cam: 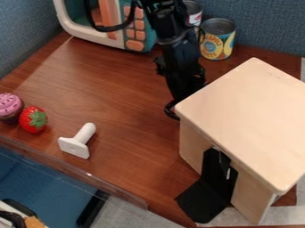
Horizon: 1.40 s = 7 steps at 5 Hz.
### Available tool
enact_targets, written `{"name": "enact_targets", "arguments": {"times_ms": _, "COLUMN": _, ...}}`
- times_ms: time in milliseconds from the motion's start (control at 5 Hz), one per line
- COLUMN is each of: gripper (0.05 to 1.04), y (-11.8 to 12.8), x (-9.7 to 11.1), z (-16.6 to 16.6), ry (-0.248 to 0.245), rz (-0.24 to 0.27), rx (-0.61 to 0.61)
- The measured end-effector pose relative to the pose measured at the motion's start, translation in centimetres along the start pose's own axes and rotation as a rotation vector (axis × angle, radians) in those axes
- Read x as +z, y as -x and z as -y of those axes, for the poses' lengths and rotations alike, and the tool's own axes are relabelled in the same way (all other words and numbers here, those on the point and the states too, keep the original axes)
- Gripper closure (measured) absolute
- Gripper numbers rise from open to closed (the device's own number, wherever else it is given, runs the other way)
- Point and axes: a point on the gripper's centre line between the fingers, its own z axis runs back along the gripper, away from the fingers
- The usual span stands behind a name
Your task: Open the drawer
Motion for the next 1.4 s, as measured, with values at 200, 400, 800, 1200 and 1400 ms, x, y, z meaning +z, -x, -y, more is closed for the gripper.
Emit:
{"name": "enact_targets", "arguments": {"times_ms": 200, "gripper": 0.976, "y": 0.1, "x": 0.9, "z": -3.3, "ry": -0.018, "rz": 0.004, "rx": 0.048}}
{"name": "enact_targets", "arguments": {"times_ms": 400, "gripper": 0.976, "y": 0.0, "x": 1.5, "z": -5.8, "ry": -0.020, "rz": 0.005, "rx": 0.079}}
{"name": "enact_targets", "arguments": {"times_ms": 800, "gripper": 0.976, "y": 0.1, "x": 2.9, "z": -9.6, "ry": -0.049, "rz": 0.010, "rx": 0.119}}
{"name": "enact_targets", "arguments": {"times_ms": 1200, "gripper": 0.977, "y": -0.1, "x": 3.4, "z": -11.1, "ry": -0.018, "rz": -0.058, "rx": 0.012}}
{"name": "enact_targets", "arguments": {"times_ms": 1400, "gripper": 0.977, "y": -0.1, "x": 3.0, "z": -11.3, "ry": 0.014, "rz": -0.123, "rx": -0.067}}
